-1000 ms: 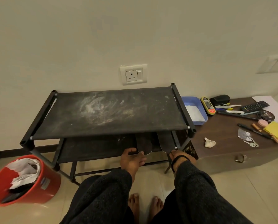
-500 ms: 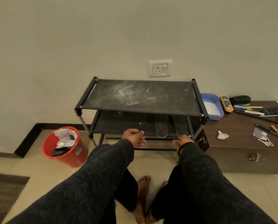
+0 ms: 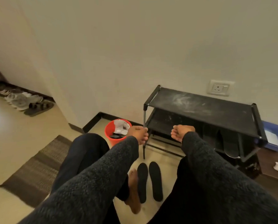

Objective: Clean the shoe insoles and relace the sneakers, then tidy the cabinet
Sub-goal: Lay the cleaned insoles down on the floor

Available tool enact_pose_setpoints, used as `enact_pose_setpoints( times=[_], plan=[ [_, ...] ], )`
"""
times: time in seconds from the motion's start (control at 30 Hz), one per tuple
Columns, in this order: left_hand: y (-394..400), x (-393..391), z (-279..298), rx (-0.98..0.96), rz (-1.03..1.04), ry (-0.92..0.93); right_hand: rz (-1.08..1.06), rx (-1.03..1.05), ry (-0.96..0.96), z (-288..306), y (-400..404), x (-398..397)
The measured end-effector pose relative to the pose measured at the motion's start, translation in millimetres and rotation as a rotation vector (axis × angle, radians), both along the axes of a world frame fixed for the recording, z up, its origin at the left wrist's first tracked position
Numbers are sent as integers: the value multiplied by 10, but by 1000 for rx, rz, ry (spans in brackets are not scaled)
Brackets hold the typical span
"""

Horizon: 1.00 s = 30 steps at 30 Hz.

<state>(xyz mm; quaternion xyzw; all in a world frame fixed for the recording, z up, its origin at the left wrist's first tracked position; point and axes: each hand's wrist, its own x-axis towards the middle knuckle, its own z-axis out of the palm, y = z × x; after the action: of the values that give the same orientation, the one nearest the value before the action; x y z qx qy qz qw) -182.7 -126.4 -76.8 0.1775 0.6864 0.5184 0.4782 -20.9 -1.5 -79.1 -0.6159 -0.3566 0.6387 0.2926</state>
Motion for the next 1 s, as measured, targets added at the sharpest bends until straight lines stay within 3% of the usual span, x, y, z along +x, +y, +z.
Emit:
enact_pose_setpoints(
  times=[0.2, 0.43, 0.67, 0.83, 1.0],
  plan=[
    [-236, -565, -347, -83, 148, -51, 174, -18, -128, -346, -88, -655],
    [-167, -836, -1456, -265, 187, -112, 288, -136, -266, -1425, -151, -1148],
    [-175, -633, -3081, -640, 121, -257, 299, -455, -322, -2893, -148, -874],
    [-361, -415, -4414, -909, 9, -226, 206, -755, -375, -3776, -201, -475],
    [-472, -215, -4585, -963, -48, -215, 366, -598, -688, -4340, -327, -265]
  ],
)
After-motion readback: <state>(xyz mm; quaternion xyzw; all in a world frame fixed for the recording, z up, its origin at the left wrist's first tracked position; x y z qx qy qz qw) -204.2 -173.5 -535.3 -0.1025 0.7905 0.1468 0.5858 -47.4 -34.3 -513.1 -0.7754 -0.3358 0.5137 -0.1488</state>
